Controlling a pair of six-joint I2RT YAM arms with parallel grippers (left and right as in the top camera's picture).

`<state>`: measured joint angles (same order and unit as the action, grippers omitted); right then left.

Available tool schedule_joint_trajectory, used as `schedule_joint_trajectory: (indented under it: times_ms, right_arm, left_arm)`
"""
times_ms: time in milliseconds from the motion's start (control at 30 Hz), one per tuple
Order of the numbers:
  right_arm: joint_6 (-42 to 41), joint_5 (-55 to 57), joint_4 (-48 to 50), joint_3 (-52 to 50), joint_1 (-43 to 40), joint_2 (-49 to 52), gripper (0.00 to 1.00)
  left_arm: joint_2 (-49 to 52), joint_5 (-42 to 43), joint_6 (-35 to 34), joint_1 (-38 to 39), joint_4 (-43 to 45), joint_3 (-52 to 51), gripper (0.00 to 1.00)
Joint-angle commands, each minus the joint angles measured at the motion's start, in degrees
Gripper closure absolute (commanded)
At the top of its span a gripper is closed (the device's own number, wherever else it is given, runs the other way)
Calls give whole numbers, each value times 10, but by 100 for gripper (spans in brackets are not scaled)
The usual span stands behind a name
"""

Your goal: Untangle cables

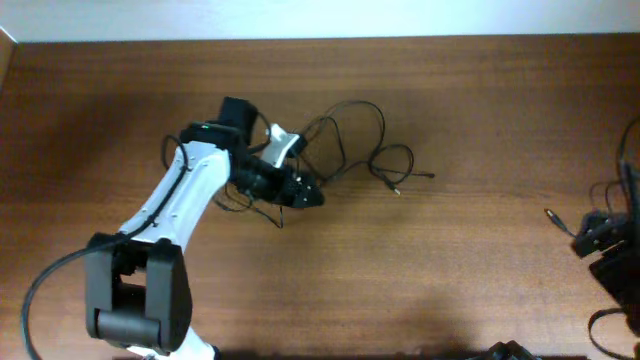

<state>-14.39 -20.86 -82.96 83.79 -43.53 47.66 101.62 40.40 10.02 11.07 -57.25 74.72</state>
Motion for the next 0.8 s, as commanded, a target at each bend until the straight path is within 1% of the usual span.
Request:
schedule_joint_trajectory:
  times_ms: [0,33,67,100,167,233,300,367,400,467,500,567,600,667,700,767]
  right_arm:
    - [7,-79,-20,-2,1,0,2]
    - [70,-160,-33,-3,2,0,2]
    - [107,-208,-42,-3,18,0,2]
    - [111,-207,-42,-3,57,0,1]
    - [112,-205,-27,-4,134,1,1]
    - [112,-205,-12,-4,169,1,2]
    - [110,-205,-6,-7,188,5,2]
    - [110,-157,-6,-34,188,7,1]
    - [110,-144,-4,-53,188,7,1]
    - [110,-144,7,-86,188,7,2]
    - [110,-145,8,-102,188,8,1]
    - [110,-145,8,-122,188,8,2]
    - [110,-145,8,-124,188,8,1]
    - [110,-144,9,-124,188,8,2]
    - [110,-144,9,-124,188,8,1]
    - [110,-144,9,-124,188,8,2]
  left_arm:
    - [-87,1,-3,-94,-29,0,1]
    - [-116,1,-3,-118,-35,0,1]
    - [-153,1,-3,-143,-37,0,1]
    - [-217,1,-3,-174,-37,0,1]
    - [-300,0,-18,-181,-37,0,1]
    - [-348,-3,-28,-181,-37,0,1]
    - [-407,-91,-108,-181,-43,0,1]
    - [-468,-190,-199,-181,-66,0,1]
    - [-483,-196,-214,-181,-68,0,1]
    - [-484,-197,-221,-159,-69,-7,1]
    - [-472,-200,-261,-136,-66,-25,1]
    - [-442,-229,-378,-105,-52,-65,1]
    - [-419,-229,-392,-81,-25,-89,1]
    - [-360,-247,-394,-25,29,-118,1]
    - [-328,-272,-420,4,43,-120,1]
    - [-258,-324,-446,58,90,-120,1]
